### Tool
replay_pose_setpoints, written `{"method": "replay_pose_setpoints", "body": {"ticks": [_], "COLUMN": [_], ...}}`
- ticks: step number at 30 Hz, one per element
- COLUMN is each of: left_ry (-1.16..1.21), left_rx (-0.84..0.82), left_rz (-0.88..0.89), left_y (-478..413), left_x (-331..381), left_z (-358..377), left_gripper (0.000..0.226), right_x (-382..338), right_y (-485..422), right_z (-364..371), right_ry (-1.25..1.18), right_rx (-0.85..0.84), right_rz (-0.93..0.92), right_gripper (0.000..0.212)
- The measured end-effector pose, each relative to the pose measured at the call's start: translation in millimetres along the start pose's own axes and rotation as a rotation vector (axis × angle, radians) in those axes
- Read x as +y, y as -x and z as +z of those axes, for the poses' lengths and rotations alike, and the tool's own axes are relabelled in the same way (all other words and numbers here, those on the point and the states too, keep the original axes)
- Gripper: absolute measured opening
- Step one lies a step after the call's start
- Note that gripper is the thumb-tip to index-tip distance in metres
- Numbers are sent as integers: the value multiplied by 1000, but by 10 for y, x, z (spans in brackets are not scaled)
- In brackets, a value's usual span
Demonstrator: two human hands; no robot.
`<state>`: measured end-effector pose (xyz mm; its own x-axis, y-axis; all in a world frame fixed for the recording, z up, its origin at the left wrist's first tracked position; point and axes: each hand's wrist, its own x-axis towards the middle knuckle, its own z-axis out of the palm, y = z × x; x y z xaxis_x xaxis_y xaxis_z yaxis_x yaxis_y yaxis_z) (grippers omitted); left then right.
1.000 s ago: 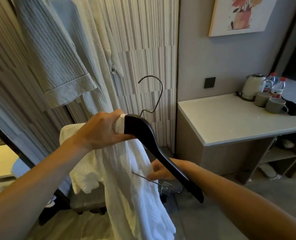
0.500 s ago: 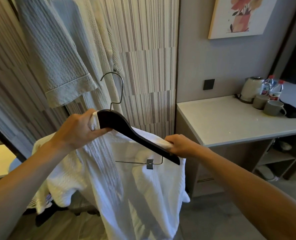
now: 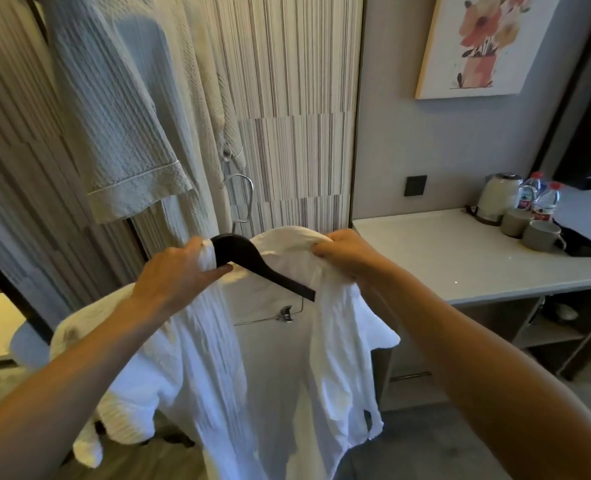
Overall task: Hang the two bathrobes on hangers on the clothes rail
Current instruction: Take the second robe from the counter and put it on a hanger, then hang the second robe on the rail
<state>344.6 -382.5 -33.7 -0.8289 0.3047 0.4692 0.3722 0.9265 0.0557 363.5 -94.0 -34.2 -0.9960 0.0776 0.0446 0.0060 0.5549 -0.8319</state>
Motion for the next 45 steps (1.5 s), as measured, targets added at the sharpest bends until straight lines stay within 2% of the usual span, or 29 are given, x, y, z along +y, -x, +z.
{"method": "replay_pose_setpoints", "body": {"ticks": [3, 7, 11, 12, 14, 16, 17, 18, 20, 21, 23, 27, 31, 33, 36, 37, 38, 40, 45], "left_ry": [68, 129, 215, 238, 315, 375, 396, 425, 483, 503, 517, 402, 281, 214, -60, -78, -30, 179, 720], "left_rx": [10, 43, 113, 136, 176, 228, 245, 261, 297, 312, 285, 108, 127, 158, 237, 256, 246, 215, 200], "left_rz": [5, 9, -17, -15, 3, 46, 63, 78, 109, 112, 118, 82, 61, 21, -30, -34, -33, 7, 53], "left_y": [1, -5, -68, -78, -92, -126, -143, -168, -227, -259, -355, -655, -996, -1121, -1273, -1302, -1340, -1431, -1610], "left_x": [241, 351, 305, 313, 340, 382, 405, 437, 506, 531, 541, 463, 544, 640, 848, 930, 999, 1125, 1389], "left_z": [57, 96, -10, -66, -184, -312, -360, -411, -481, -507, -567, -666, -694, -695, -688, -698, -679, -686, -909], "left_gripper": [54, 55, 66, 67, 67, 73, 74, 74, 68, 63, 58, 57, 46, 45, 46, 45, 45, 43, 29], "right_x": [-226, -285, -196, -198, -233, -330, -370, -418, -449, -449, -474, -635, -808, -912, -1063, -1107, -1132, -1197, -1470], "right_y": [83, 268, 449, 464, 432, 390, 375, 379, 368, 353, 329, 384, 405, 445, 584, 647, 697, 762, 794], "right_z": [178, 272, 104, 42, -100, -285, -361, -425, -495, -530, -661, -1019, -1243, -1330, -1535, -1585, -1620, -1679, -1754], "right_ry": [-32, 69, -108, -134, -67, 71, 164, 258, 365, 370, 336, 227, 134, 107, 79, 48, 30, 39, 78], "right_rx": [-31, -9, -216, -215, -103, -34, -55, -101, -172, -163, -90, 58, 142, 82, -144, -211, -249, -222, 47], "right_rz": [-96, -335, -403, -422, -475, -446, -427, -425, -410, -398, -371, -309, -217, -155, -44, -41, -61, -125, -261], "right_gripper": [20, 21, 28, 25, 21, 41, 48, 48, 31, 26, 30, 21, 33, 34, 32, 34, 34, 31, 12]}}
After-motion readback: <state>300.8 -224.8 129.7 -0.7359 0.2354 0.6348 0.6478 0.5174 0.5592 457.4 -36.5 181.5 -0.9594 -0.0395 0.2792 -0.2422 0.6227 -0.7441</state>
